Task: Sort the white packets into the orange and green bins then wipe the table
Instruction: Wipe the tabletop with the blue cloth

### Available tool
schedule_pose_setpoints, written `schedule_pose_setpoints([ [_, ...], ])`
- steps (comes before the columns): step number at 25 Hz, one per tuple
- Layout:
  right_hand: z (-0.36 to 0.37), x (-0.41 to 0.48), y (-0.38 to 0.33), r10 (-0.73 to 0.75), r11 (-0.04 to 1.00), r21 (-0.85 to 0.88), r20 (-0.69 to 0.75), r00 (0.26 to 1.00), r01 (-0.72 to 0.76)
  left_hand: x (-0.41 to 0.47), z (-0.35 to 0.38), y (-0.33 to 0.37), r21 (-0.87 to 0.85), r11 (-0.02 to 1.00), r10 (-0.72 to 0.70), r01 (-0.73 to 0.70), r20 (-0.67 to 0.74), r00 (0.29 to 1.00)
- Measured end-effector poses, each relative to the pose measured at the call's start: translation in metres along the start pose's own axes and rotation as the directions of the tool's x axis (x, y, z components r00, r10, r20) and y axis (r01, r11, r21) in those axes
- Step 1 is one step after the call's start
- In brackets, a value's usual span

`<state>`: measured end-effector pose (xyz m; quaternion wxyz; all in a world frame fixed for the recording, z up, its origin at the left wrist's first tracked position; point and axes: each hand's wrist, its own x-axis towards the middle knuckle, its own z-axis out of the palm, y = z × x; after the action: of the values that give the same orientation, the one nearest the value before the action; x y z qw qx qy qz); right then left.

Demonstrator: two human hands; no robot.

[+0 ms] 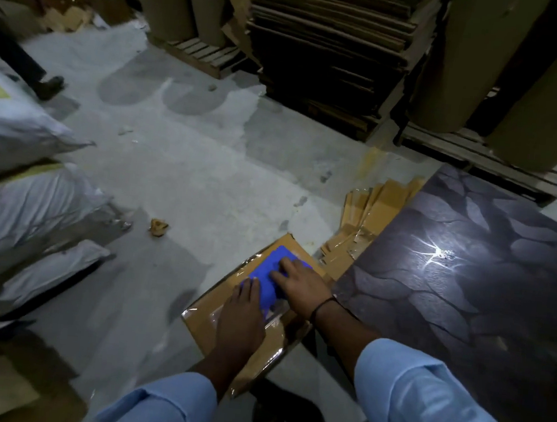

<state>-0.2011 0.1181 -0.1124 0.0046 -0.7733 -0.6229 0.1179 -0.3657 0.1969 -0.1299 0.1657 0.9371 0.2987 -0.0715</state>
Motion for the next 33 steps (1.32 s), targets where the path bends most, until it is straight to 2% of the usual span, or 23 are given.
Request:
schedule_pose_setpoints([
  [2,0.009,0.000,-0.006,0.038,0.999,0.014,0.066,0.997,-0.039,-0.009,0.011,-0.002,0.015,0.999,-0.050,0.049,0.057,0.997],
  [4,0.019,-0.002,-0.009,0.056,0.997,-0.065,0.216,0.975,-0.043,-0.018,0.019,-0.001,0.047,0.998,-0.041,0.035,0.126,0.991],
  [6,0.024,-0.004,-0.014,0.057,0.994,-0.101,0.272,0.961,-0.030,-0.023,0.025,-0.002,0.093,0.996,-0.024,0.006,0.193,0.981],
  [9,0.026,0.000,-0.017,0.028,0.995,-0.100,0.229,0.973,-0.005,-0.023,0.029,-0.006,0.095,0.995,-0.031,0.014,0.187,0.982],
  [14,0.027,0.028,-0.010,0.027,0.996,-0.092,0.207,0.978,-0.008,-0.005,0.019,-0.018,0.036,0.995,-0.091,0.089,0.039,0.995],
  [17,0.026,0.046,-0.004,0.021,0.987,-0.161,0.244,0.969,0.019,0.011,0.020,-0.029,0.021,0.989,-0.148,0.147,0.103,0.984],
  [20,0.031,0.053,-0.001,-0.006,0.978,-0.201,0.222,0.975,0.051,0.016,0.020,-0.034,0.019,0.990,-0.141,0.140,0.122,0.983],
  [25,0.040,0.040,0.003,-0.122,0.951,-0.274,0.081,0.989,0.140,0.010,0.022,-0.028,-0.129,0.987,-0.099,0.100,0.017,0.995],
  [28,0.040,0.031,0.006,-0.117,0.961,-0.236,0.112,0.987,0.141,0.006,0.021,-0.022,-0.148,0.988,-0.042,0.037,-0.034,0.999],
  [30,0.040,0.025,0.006,-0.068,0.968,-0.225,0.205,0.976,0.115,0.005,0.023,-0.019,-0.127,0.992,-0.002,0.006,0.034,0.999],
  [33,0.038,0.024,0.007,-0.028,0.985,-0.155,0.306,0.952,0.079,0.008,0.027,-0.016,-0.177,0.982,-0.017,0.069,0.280,0.960],
])
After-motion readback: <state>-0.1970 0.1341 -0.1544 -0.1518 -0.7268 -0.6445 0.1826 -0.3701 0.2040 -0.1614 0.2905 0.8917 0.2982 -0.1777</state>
